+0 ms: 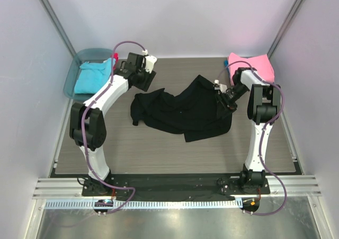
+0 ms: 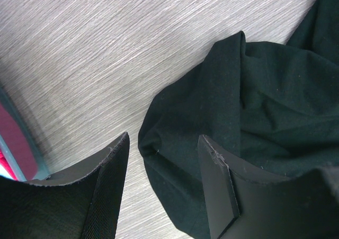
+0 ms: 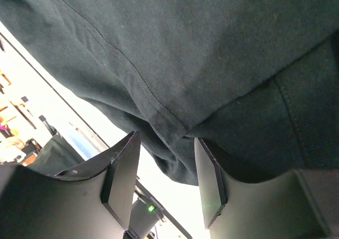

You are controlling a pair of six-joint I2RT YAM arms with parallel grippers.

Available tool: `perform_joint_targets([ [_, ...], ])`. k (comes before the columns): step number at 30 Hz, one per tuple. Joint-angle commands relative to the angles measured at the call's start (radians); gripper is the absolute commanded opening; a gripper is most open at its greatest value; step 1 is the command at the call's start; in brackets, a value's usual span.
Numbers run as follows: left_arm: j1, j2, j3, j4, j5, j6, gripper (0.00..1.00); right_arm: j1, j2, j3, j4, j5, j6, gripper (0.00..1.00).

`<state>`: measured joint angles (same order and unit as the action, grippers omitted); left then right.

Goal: Fold and stack the t-shirts
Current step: Flatten the tshirt out

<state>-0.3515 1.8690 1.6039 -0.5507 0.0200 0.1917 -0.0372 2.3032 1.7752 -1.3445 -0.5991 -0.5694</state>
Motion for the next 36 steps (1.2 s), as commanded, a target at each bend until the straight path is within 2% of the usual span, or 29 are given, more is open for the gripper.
perform_joint_targets([
  [1,-0.006,0.007,0.034,0.012,0.009,0.002,0.56,0.005,0.013,0.036,-0.030,-0.039,-0.006,0.51],
  [12,-0.010,0.021,0.042,0.011,0.014,-0.003,0.56,0.011,0.002,0.050,-0.079,-0.064,-0.037,0.48],
  [28,-0.012,0.044,0.051,0.017,0.034,-0.018,0.56,0.037,-0.050,-0.026,-0.137,-0.065,-0.058,0.44],
  [33,-0.012,0.038,0.050,0.017,0.031,-0.015,0.57,0.037,-0.044,-0.010,-0.131,-0.047,-0.050,0.30],
  [36,-0.012,0.035,0.044,0.017,0.026,-0.014,0.57,0.037,-0.051,-0.008,-0.134,-0.041,-0.050,0.25],
])
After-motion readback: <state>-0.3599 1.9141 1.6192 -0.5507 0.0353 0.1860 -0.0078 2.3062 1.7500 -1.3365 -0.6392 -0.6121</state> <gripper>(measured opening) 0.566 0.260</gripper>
